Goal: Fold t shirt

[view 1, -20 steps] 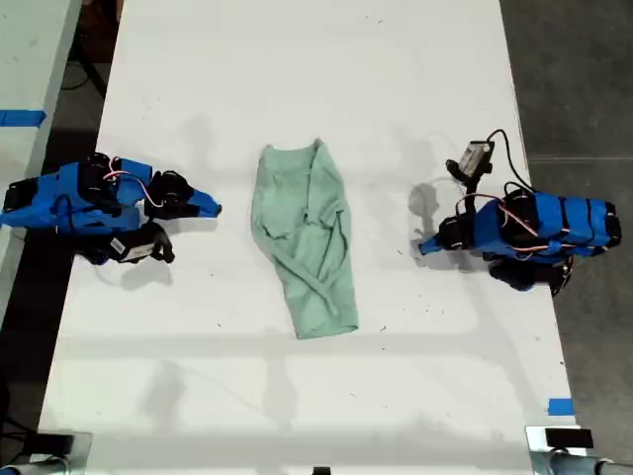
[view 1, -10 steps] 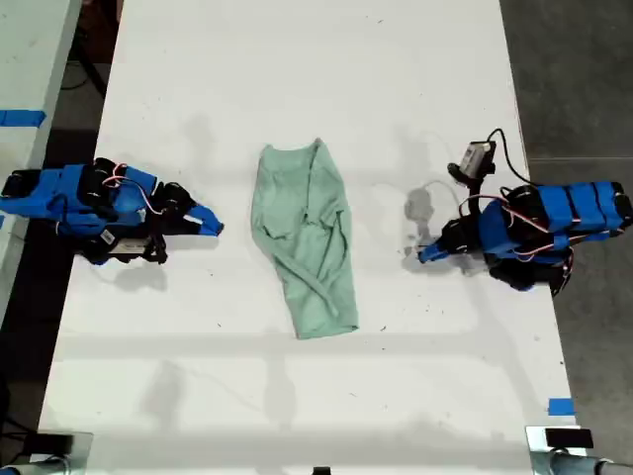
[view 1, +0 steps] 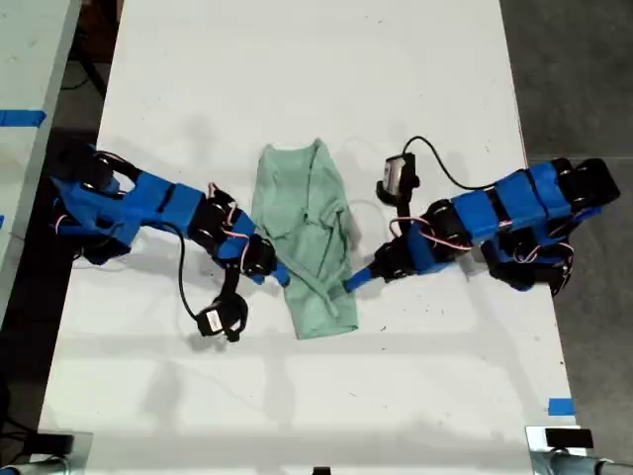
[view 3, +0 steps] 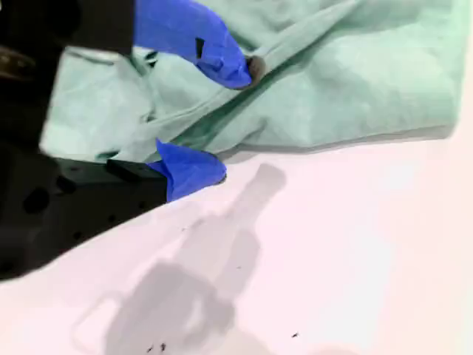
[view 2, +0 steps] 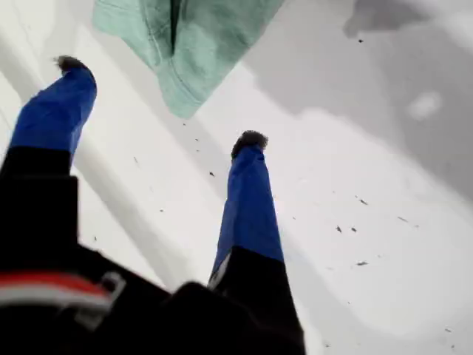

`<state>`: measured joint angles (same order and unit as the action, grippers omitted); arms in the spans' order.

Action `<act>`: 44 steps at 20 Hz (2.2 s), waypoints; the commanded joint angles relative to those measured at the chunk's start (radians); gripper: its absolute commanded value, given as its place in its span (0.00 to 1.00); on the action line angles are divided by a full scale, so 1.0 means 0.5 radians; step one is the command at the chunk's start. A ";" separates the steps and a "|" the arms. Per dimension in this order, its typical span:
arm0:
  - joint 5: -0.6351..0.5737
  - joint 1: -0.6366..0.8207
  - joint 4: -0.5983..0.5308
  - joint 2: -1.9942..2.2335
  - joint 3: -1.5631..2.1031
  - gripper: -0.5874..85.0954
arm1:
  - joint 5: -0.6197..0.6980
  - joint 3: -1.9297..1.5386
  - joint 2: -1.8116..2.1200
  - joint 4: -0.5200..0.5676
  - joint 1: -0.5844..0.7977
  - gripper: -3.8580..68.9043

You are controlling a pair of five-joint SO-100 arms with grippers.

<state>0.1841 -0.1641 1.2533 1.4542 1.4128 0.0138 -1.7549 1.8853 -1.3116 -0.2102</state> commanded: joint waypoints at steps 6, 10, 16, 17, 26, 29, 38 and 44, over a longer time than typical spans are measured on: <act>-0.034 -0.153 -0.245 -0.718 -0.831 0.20 | 0.055 0.503 -0.331 -0.037 -0.074 0.57; -0.018 -0.156 -0.310 -0.994 -0.859 0.20 | 0.049 0.506 -0.325 -0.055 -0.086 0.57; -0.092 -0.221 -0.396 -1.031 -0.865 0.00 | 0.009 0.537 -0.494 0.141 -0.218 0.52; -0.092 -0.221 -0.393 -1.022 -0.865 0.00 | 0.003 0.580 -0.589 0.184 -0.242 0.53; -0.117 -0.215 -0.399 -1.022 -0.865 0.00 | -0.006 0.933 -1.184 0.196 -0.227 0.27; -0.129 -0.224 -0.399 -1.015 -0.865 0.00 | -0.025 0.911 -1.249 0.184 -0.215 0.26; -0.276 -0.279 -0.270 -0.788 -0.865 0.00 | 0.206 1.491 -1.304 -0.021 -0.276 0.08; -0.414 -0.199 -0.061 -0.114 -0.764 0.00 | 0.660 1.801 -0.957 -0.193 -0.028 0.08</act>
<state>-0.0123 -0.3022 1.1735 1.2072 1.0293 0.2669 -0.9327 1.2609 -1.3913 -0.2961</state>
